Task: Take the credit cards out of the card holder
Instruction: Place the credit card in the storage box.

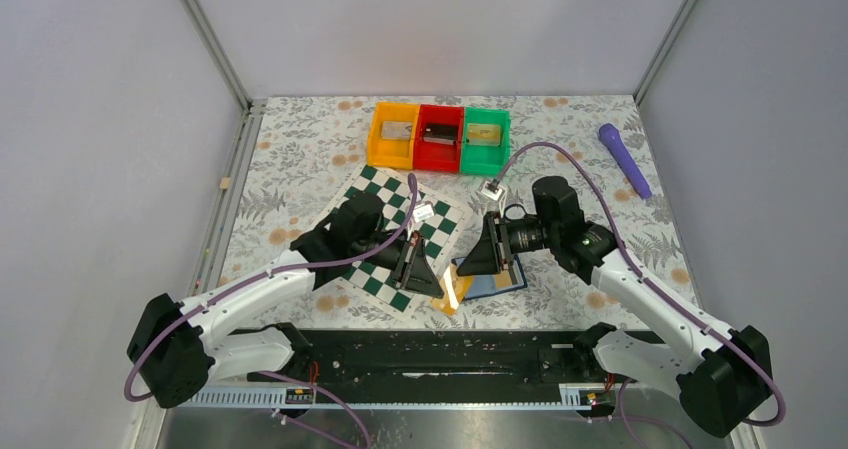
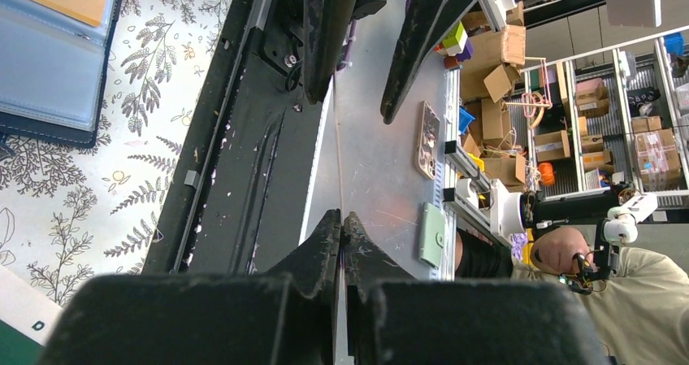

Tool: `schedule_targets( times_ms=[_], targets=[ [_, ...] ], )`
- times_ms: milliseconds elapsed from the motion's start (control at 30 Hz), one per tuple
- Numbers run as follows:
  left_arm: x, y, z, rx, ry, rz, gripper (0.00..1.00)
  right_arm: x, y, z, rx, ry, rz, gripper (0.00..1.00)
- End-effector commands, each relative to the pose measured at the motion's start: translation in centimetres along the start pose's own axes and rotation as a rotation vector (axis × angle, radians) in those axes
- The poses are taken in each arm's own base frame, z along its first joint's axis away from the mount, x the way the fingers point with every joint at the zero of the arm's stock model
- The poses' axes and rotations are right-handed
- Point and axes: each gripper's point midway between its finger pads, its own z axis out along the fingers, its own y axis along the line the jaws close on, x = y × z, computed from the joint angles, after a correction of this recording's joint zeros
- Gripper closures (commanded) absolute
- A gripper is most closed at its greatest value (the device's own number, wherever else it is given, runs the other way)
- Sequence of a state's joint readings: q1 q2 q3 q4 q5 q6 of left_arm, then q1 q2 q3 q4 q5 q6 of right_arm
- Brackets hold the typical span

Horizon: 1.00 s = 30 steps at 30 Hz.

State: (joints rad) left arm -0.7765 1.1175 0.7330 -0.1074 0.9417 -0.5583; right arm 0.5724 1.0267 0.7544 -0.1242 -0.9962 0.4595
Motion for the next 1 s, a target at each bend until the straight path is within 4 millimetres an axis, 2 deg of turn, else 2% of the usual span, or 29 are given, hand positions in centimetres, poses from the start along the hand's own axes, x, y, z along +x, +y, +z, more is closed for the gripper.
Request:
schedule_targets(
  times_ms=[0,267,433,500,567,733,767,833,867,967],
  targets=[
    [-2.3,-2.1,-0.2,0.058,-0.042,0.092,1.0,0.0,1.0,0.2,-0.032,0.032,-0.036,0.66],
    [-2.3,-2.1,-0.2,0.063,-0.039,0.095,1.0,0.2,1.0,0.4,-0.04,0.044,-0.037,0.69],
    [-2.2,-1.9,-0.1,0.057,-0.031,0.086,1.0,-0.2,1.3,0.2,-0.04,0.022,-0.064,0.94],
    [-2.1,-1.9,-0.2,0.053,-0.03,0.083,1.0,-0.5,1.4,0.1,-0.027,0.003,-0.073,1.0],
    [-2.1,-1.6,-0.2,0.029,-0.032,0.083,1.0,-0.9,1.5,0.0,-0.009,-0.02,-0.079,1.0],
    [-2.3,0.5,-1.2,-0.149,-0.044,0.098,0.43,-2.9,0.3,-0.8,0.105,-0.119,-0.07,1.0],
    [-2.4,0.9,-1.5,-0.188,-0.049,0.108,0.26,-3.4,-0.3,-1.1,0.142,-0.137,-0.053,1.0],
    [-2.5,1.4,-2.3,-0.258,-0.063,0.125,0.09,-4.5,-1.7,-1.8,0.216,-0.187,-0.022,1.0],
    [-2.6,1.6,-2.7,-0.291,-0.075,0.138,0.02,-5.5,-2.6,-2.4,0.258,-0.225,-0.006,1.0],
    [-3.2,2.1,-4.5,-0.406,-0.125,0.178,0.01,-8.7,-5.1,-4.5,0.374,-0.335,0.047,1.0]
  ],
)
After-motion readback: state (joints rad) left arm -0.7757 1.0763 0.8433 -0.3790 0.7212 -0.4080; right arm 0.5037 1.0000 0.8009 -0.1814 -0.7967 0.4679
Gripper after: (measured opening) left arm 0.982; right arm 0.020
